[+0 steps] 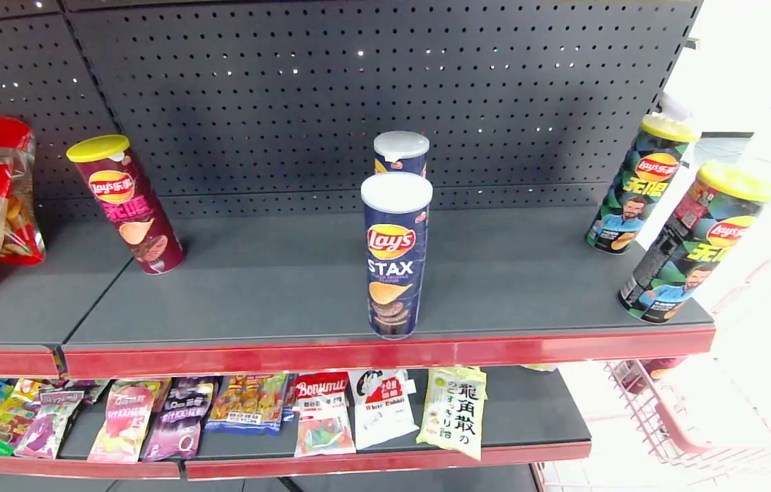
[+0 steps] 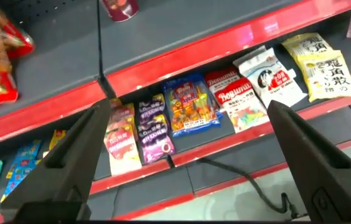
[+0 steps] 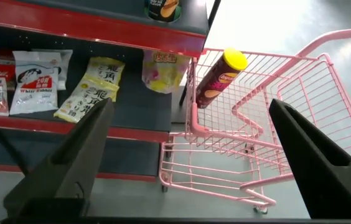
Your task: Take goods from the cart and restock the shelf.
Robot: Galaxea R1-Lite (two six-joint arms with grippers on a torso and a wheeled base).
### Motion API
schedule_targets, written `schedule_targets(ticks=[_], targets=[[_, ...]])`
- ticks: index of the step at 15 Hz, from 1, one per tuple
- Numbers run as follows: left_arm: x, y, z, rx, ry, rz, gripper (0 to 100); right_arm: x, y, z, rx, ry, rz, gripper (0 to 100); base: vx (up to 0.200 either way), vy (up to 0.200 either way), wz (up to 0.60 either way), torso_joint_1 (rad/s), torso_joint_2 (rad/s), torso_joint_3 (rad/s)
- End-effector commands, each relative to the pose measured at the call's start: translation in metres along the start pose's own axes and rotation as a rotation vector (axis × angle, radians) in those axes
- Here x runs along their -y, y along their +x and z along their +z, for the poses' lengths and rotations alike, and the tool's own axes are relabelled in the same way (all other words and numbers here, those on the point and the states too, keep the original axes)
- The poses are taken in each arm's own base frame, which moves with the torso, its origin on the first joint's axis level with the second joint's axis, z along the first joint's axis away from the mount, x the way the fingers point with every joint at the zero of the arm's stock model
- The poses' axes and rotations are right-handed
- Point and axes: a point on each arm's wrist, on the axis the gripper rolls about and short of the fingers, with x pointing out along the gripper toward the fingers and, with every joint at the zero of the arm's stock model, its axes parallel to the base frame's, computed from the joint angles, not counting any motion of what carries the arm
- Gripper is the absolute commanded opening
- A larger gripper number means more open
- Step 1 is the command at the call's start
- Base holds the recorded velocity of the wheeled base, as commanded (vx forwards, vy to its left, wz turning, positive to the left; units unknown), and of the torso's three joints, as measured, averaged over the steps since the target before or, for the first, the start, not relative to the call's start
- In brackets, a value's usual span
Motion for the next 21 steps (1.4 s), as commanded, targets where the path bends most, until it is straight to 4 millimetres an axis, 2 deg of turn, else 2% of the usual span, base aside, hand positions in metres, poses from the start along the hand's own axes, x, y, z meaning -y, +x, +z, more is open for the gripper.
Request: schedule_targets(ticks=[1,15,19,21], targets=[[0.0001,0.0001,-0.0003,0.0,0.007,0.0,100,-0.0007,0.0011,0.0,-0.007,-0.005,0.008,100,0.0,-0.2,0.0,0.002,0.0,0.002],[0.0001,0.0013,0.0001,-0.012,0.042,0.004,100,-0.0032,0.007,-0.0035,-0.036,-0.04,0.069,100,0.0,-0.2,0.0,0.005,0.0,0.0],[-0.0002,0.0008,0.0009,-0.006,0.077,0.004,100,-0.0045,0.0085,-0.0065,-0.048,-0.047,0.073,100,0.0,0.0,0.0,0.0,0.0,0.0],[-0.0008,-0.0001,0.0027,0.001,0.082,0.006,100,-0.0044,0.0084,-0.0067,-0.046,-0.046,0.073,100,0.0,0.0,-0.6,0.002,0.01,0.009]])
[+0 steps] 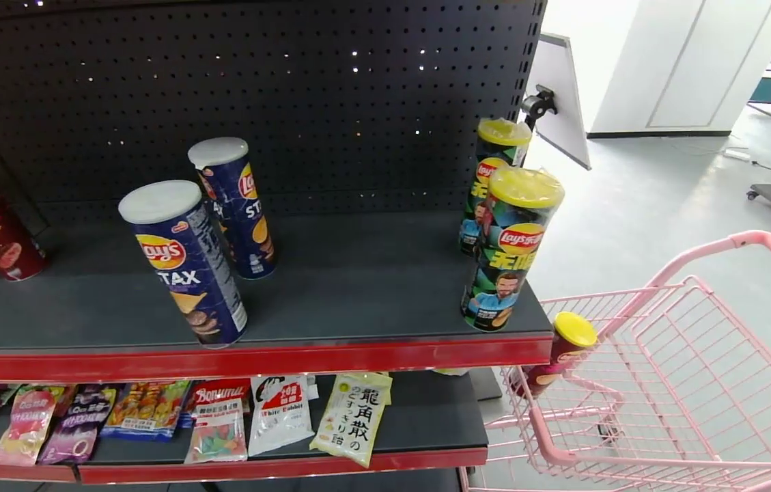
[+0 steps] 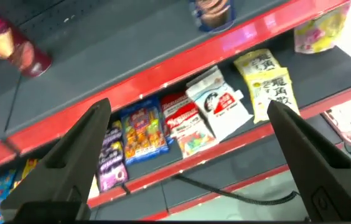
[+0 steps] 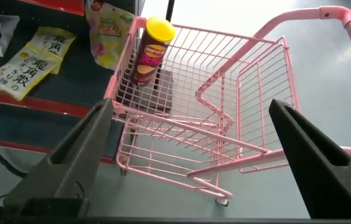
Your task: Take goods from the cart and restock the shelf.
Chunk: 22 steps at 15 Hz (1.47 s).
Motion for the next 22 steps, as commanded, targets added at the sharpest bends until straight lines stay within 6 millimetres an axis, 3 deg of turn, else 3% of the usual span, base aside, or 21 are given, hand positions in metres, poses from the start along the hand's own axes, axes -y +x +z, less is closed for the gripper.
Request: schedule_targets(ticks=[1,5,12,22], targets=[[0.0,0.0,0.001,0.002,0.0,0.001,100,0.0,0.0,0.0,-0.002,-0.001,0.0,100,0.0,0.0,-0.6,-0.002,-0.01,0.007],[-0.001,-0.003,0.0,0.021,-0.003,0.001,100,0.0,0.0,0.0,-0.003,-0.001,0.0,100,0.0,0.0,-0.6,0.005,0.0,0.001],[-0.001,-0.005,-0.001,0.037,-0.006,-0.001,100,-0.001,0.001,-0.002,-0.01,-0.003,-0.013,100,0.0,0.0,0.0,-0.012,0.03,0.016],[0.001,-0.007,-0.006,0.058,-0.008,-0.012,100,-0.003,0.003,-0.011,-0.021,-0.011,-0.011,100,0.0,0.0,0.0,-0.139,0.36,0.223]])
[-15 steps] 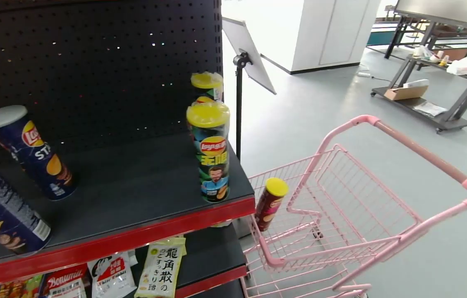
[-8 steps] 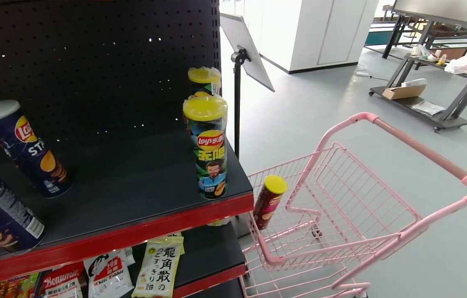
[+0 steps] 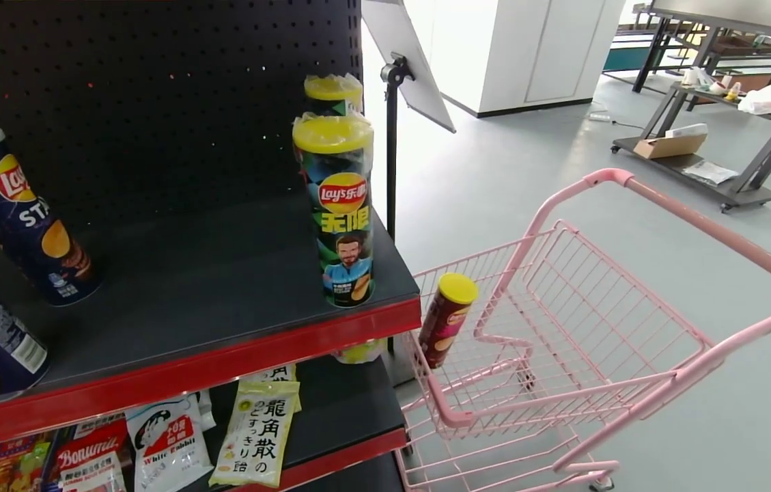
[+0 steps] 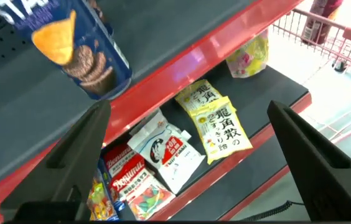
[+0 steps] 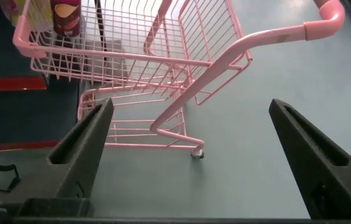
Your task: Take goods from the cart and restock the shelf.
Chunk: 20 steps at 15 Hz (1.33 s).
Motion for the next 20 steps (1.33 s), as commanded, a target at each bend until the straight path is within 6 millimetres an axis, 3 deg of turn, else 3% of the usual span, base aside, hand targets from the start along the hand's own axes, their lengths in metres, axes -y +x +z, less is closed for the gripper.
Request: schedule_targets(ticks=[1,9,12,14,15,16,17,19,20], targets=[[0.0,-0.001,-0.001,0.005,-0.001,0.002,100,0.0,0.0,-0.002,0.001,-0.001,0.0,100,0.0,0.0,0.0,-0.154,0.41,0.256],[0.0,-0.002,-0.001,0.013,-0.002,0.005,100,-0.004,0.006,-0.006,-0.043,-0.03,0.004,100,0.0,0.0,0.0,-0.168,0.51,0.334],[0.0,-0.002,-0.001,0.013,-0.005,0.005,100,-0.01,0.027,0.059,-0.064,0.012,0.064,100,0.0,0.0,0.0,-0.045,0.15,0.1],[0.001,0.0,-0.003,0.0,-0.001,0.001,100,-0.033,0.077,0.111,-0.024,0.142,0.085,100,0.0,0.0,0.0,0.0,0.0,0.0],[0.001,0.0,-0.003,-0.004,-0.001,0.001,100,-0.056,0.127,0.141,0.053,0.241,0.075,100,0.0,0.0,0.0,0.0,0.0,0.0],[0.001,0.0,-0.002,-0.001,-0.001,0.002,100,-0.065,0.149,0.147,0.077,0.261,0.057,100,0.0,0.0,0.0,0.0,0.0,0.0],[0.0,0.0,-0.001,-0.001,-0.003,0.009,100,-0.087,0.209,0.152,0.142,0.293,0.021,100,0.0,0.0,0.0,0.0,0.0,0.0],[0.0,-0.001,-0.001,0.0,-0.004,0.012,100,-0.1,0.242,0.154,0.191,0.31,0.01,100,0.0,0.0,0.0,0.0,0.0,0.0],[0.0,-0.001,0.0,-0.001,-0.004,0.02,100,-0.108,0.27,0.141,0.131,0.303,0.018,100,0.0,0.0,0.0,0.0,0.0,0.0]])
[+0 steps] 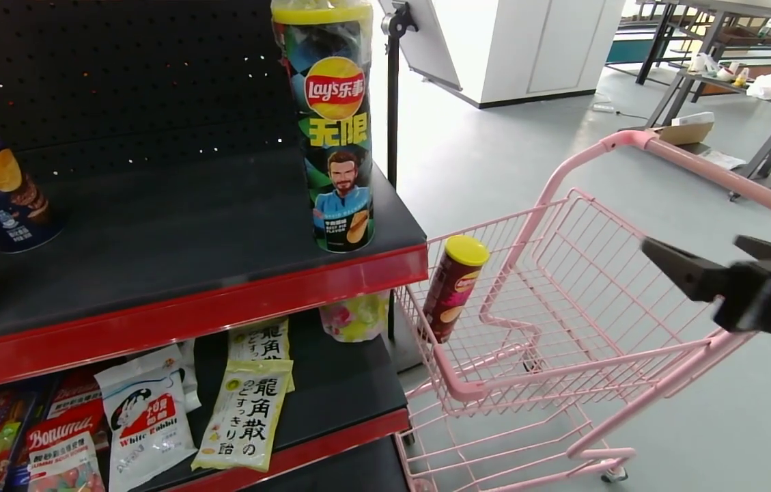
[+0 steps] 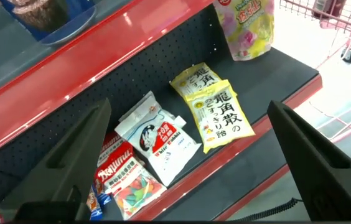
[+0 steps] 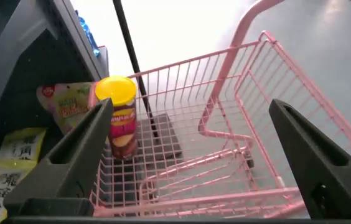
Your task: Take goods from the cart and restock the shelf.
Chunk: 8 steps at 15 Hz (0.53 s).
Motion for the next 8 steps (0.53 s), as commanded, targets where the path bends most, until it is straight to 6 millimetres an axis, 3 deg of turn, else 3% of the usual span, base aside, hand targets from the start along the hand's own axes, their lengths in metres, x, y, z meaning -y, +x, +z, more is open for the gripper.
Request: schedule_targets(ticks=[1,2,3,4,5,7,8], targets=[[-0.001,0.0,0.002,-0.001,-0.001,0.003,100,-0.031,0.11,-0.059,-0.103,0.01,0.009,100,0.0,0.0,0.0,0.0,0.0,0.0],[-0.001,0.001,0.003,-0.005,0.0,0.002,100,-0.03,0.109,-0.063,-0.133,0.007,0.083,100,0.0,0.0,0.0,0.0,0.0,0.0],[-0.001,0.001,0.005,-0.007,0.0,0.003,100,-0.011,0.114,-0.079,-0.213,-0.014,0.144,100,0.0,0.0,0.0,0.0,0.0,0.0],[-0.001,0.001,0.005,-0.007,0.0,0.003,100,-0.011,0.114,-0.079,-0.213,-0.014,0.144,100,0.0,0.0,0.0,0.0,0.0,0.0],[-0.002,0.003,0.008,-0.019,0.003,0.002,100,0.008,0.139,-0.102,-0.278,-0.023,0.087,100,0.0,0.0,0.0,0.0,0.0,0.0],[-0.003,0.005,0.011,-0.029,0.005,0.002,100,0.01,0.164,-0.102,-0.181,-0.011,0.052,100,0.0,0.0,0.0,0.0,0.0,0.0],[-0.003,0.006,0.013,-0.035,0.006,0.0,100,0.006,0.187,-0.105,-0.062,-0.024,0.019,100,0.0,0.0,0.0,0.0,0.0,0.0]])
